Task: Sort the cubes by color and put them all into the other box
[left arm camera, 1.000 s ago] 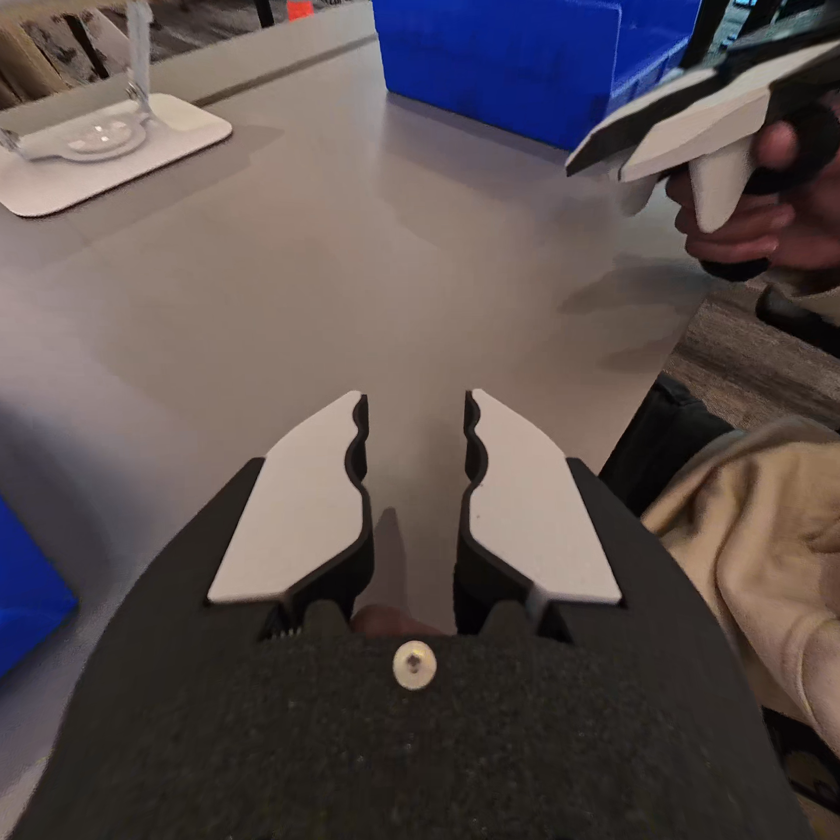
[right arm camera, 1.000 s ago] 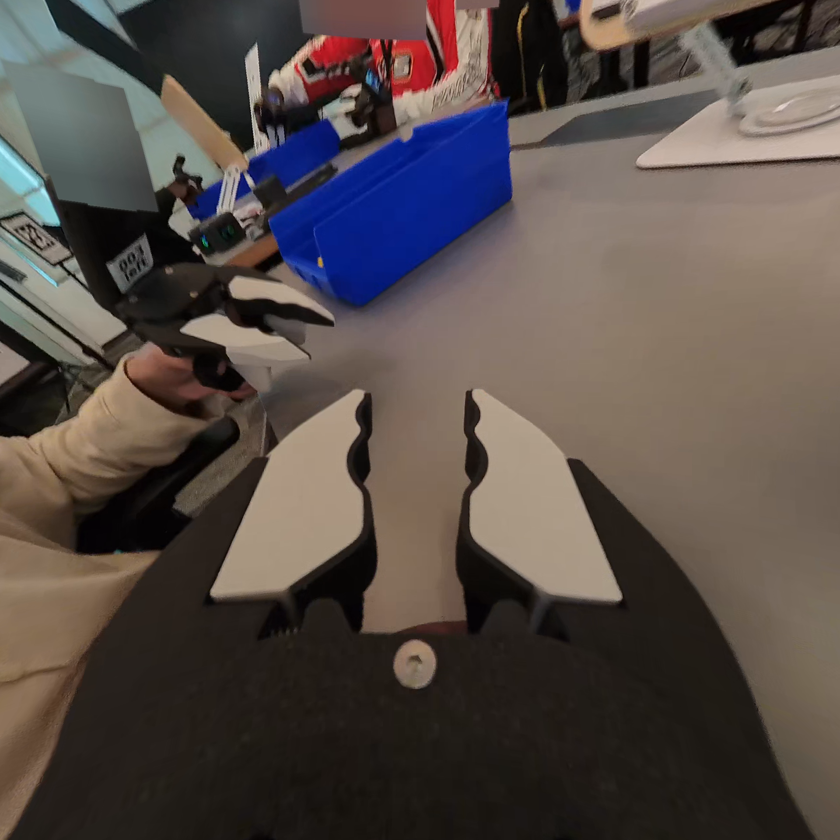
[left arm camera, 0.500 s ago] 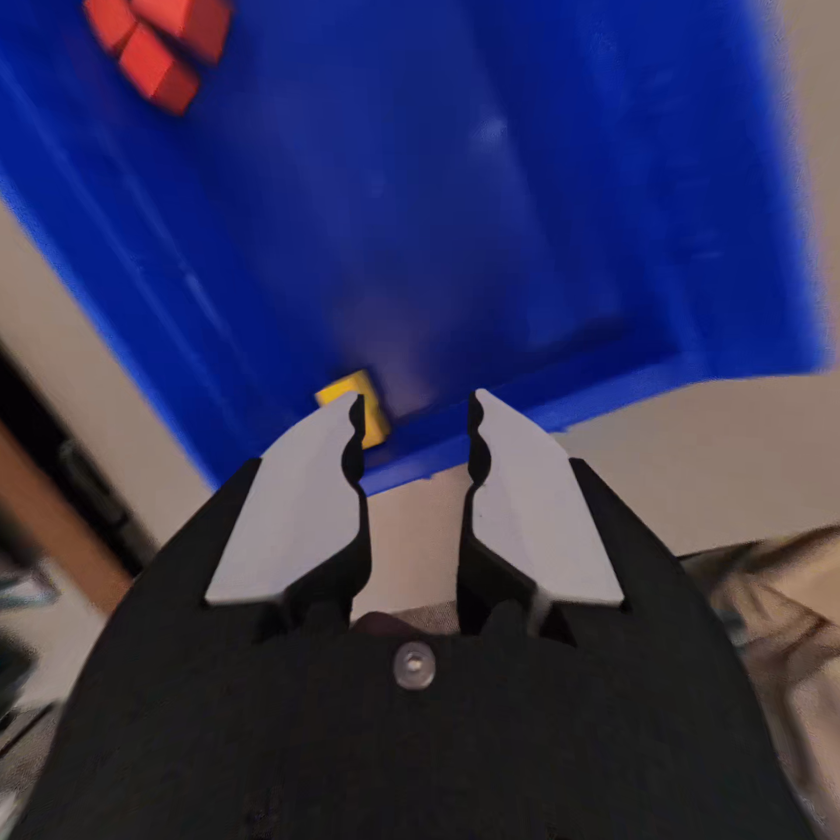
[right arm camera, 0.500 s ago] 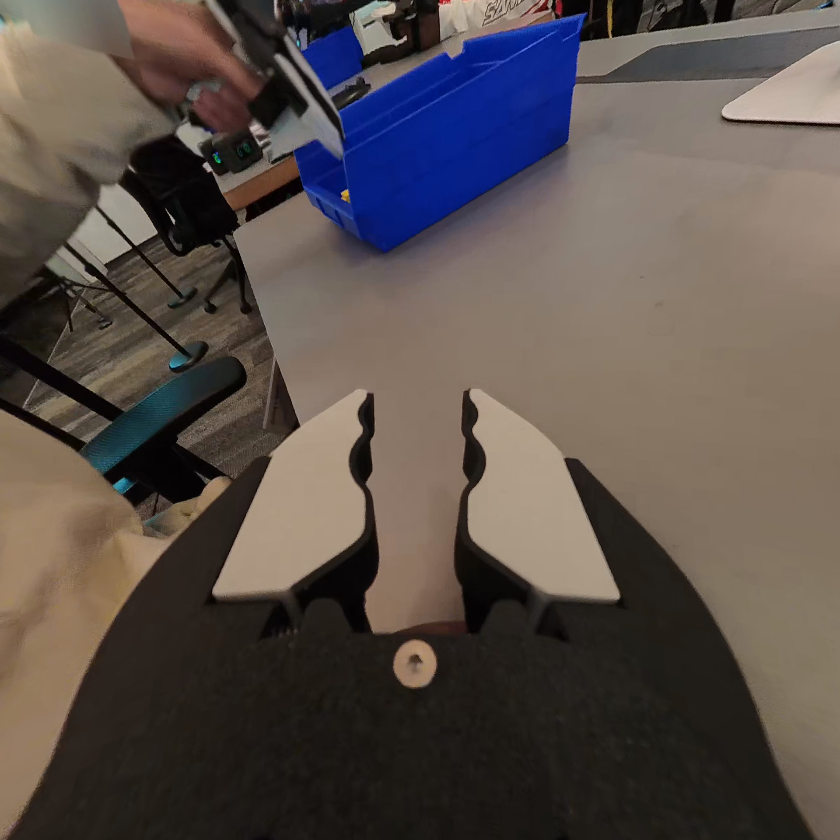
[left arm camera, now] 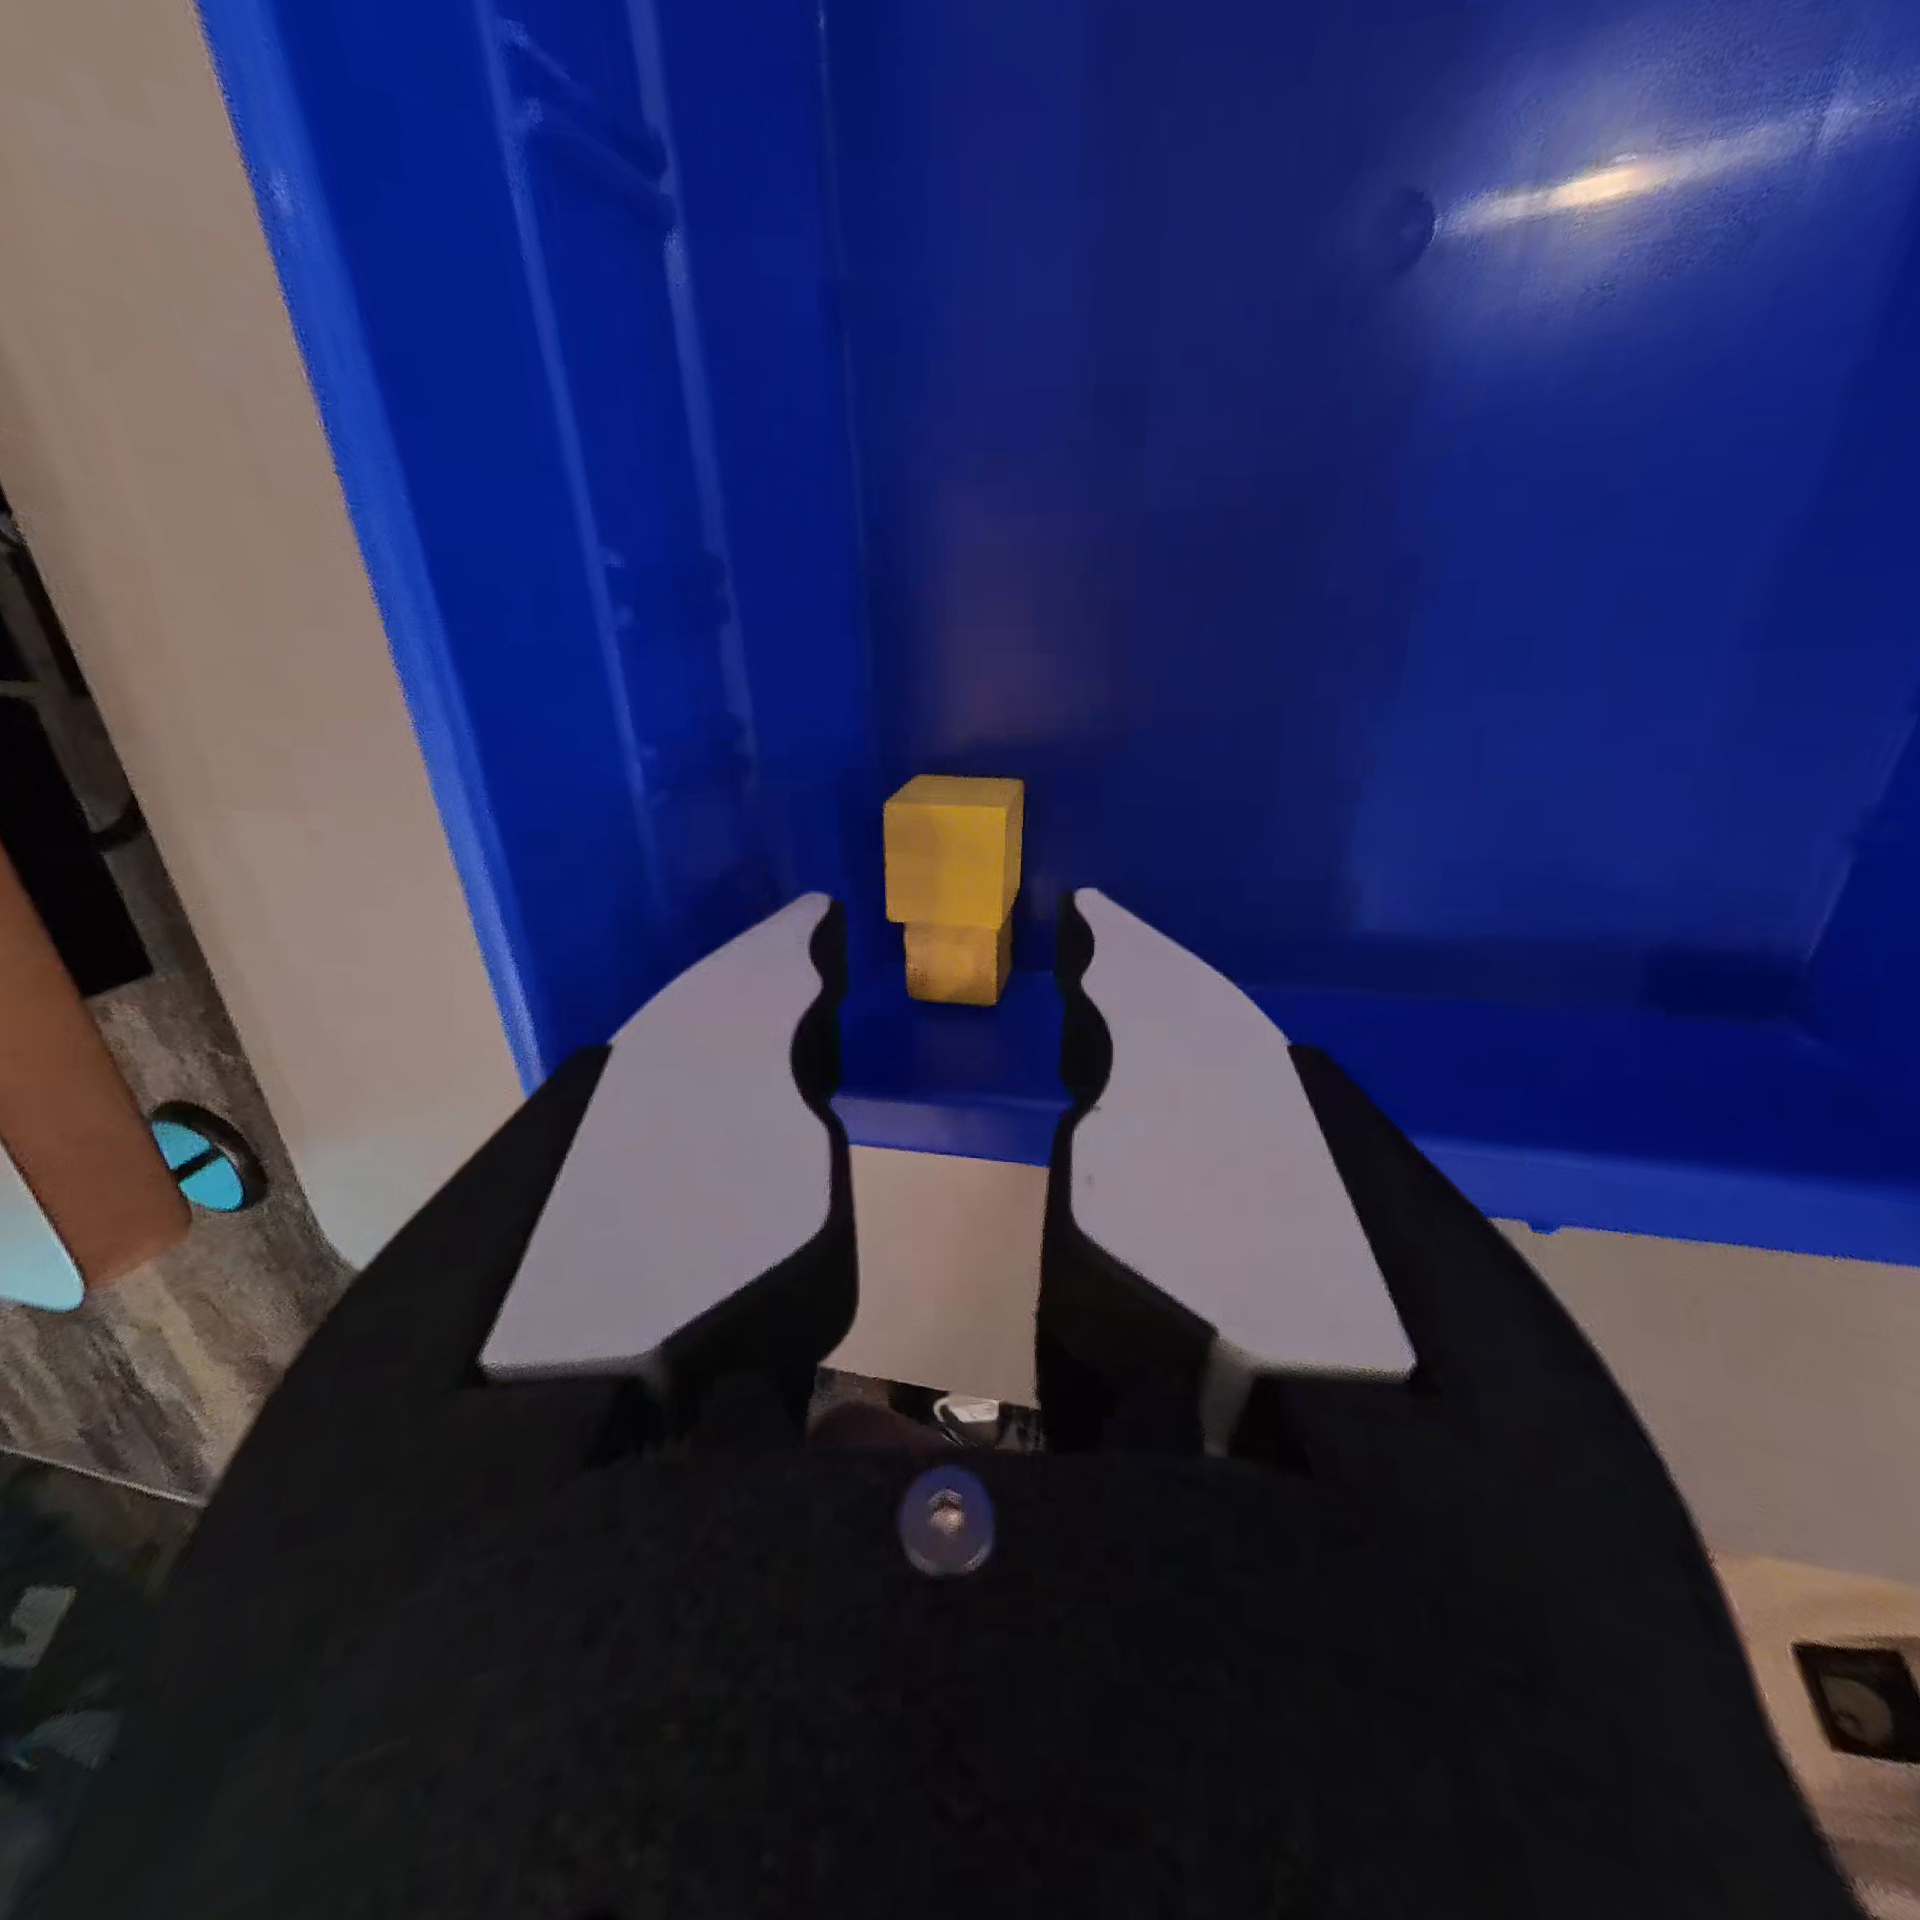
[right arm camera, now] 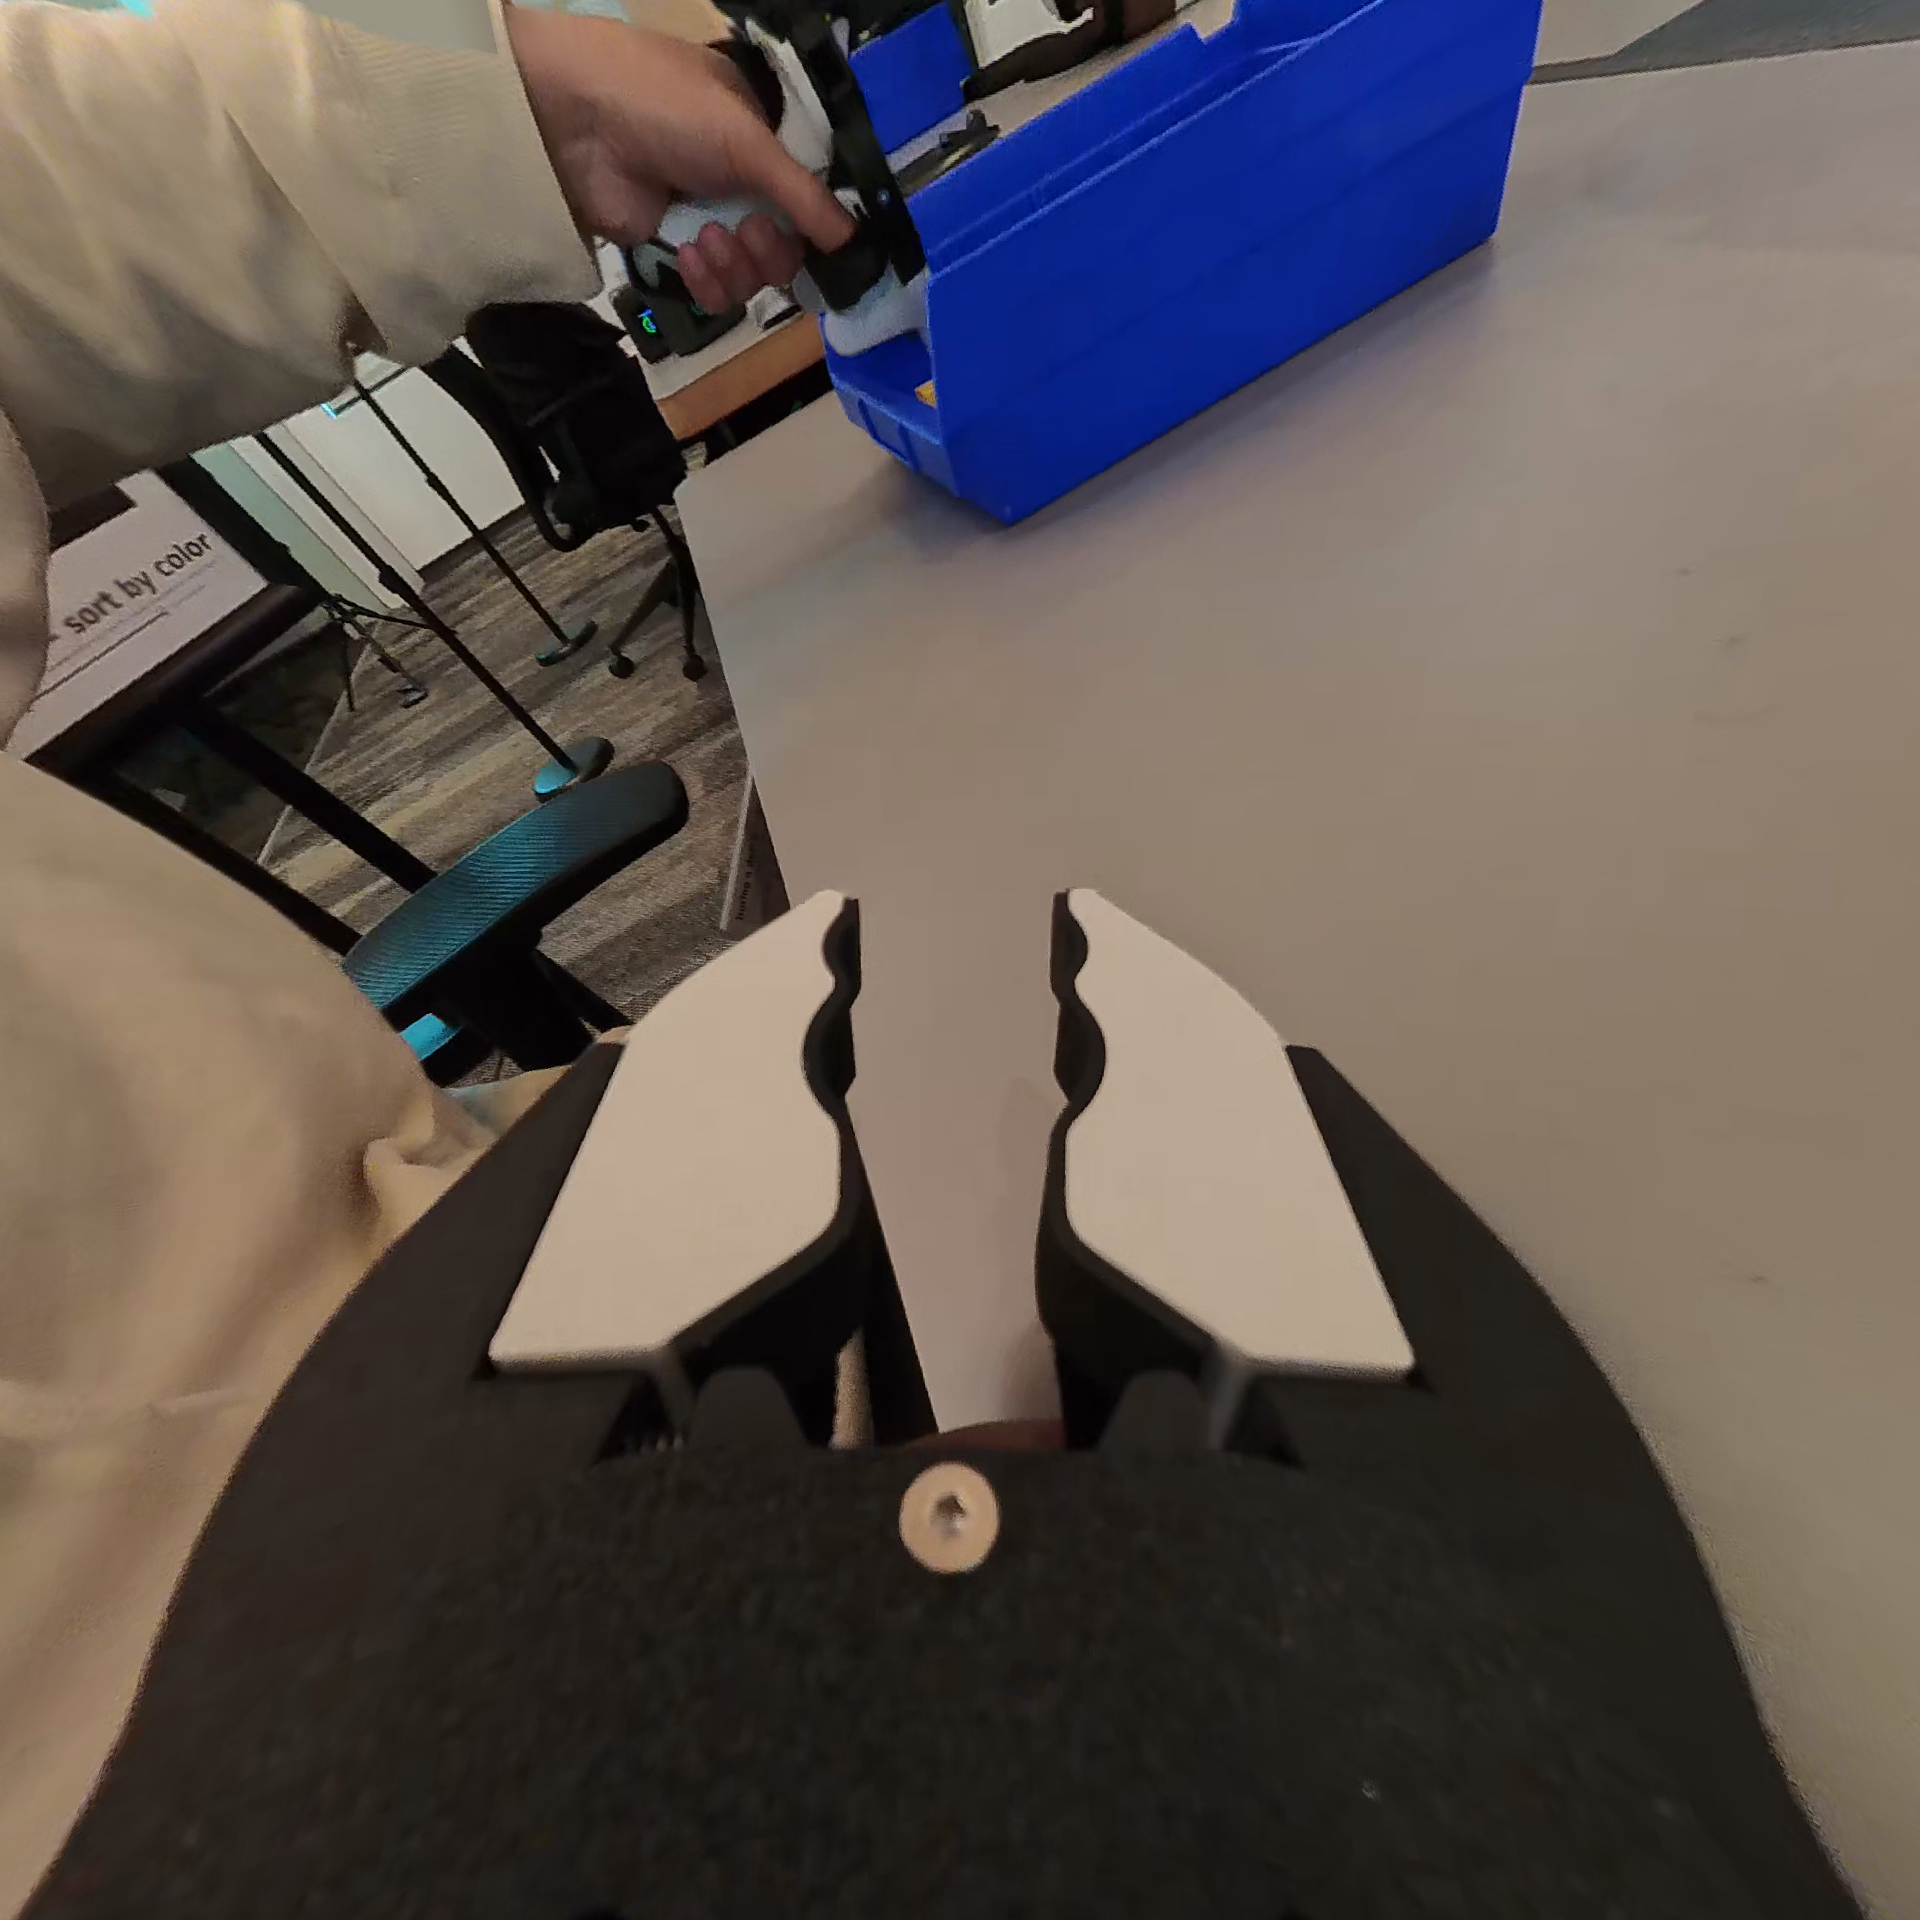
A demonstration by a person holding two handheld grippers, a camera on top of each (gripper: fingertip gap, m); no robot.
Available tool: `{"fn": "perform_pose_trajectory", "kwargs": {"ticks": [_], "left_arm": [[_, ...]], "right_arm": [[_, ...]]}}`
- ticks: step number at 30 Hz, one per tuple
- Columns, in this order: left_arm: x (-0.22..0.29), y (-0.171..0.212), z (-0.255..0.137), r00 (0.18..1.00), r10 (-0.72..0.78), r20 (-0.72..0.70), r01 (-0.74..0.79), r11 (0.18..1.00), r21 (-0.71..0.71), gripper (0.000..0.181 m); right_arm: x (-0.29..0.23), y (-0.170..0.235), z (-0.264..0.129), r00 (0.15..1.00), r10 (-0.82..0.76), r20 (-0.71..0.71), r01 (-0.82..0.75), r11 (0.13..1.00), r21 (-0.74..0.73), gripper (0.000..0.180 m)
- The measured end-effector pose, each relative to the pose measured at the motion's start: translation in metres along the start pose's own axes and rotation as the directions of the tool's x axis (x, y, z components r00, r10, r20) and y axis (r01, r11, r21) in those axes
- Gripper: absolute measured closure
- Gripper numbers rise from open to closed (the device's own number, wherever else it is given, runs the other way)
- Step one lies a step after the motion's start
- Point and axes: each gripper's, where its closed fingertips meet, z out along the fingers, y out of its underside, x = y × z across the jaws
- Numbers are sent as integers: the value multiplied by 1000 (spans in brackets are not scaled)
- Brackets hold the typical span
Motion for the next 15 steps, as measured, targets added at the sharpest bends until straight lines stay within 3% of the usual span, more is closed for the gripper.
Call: {"fn": "perform_pose_trajectory", "kwargs": {"ticks": [8, 12, 15], "left_arm": [[-3, 3, 13, 993, -22, 115, 28, 998, -55, 146], [3, 4, 17, 996, -70, 52, 75, 992, -100, 157], [8, 6, 19, 998, -64, 10, 65, 986, -155, 128]], "right_arm": [[-11, -10, -8, 998, -13, 64, 10, 999, 35, 145], [-18, -11, -13, 996, -23, 90, 19, 999, 43, 145], [-21, -12, -16, 994, -24, 105, 19, 999, 50, 145]]}}
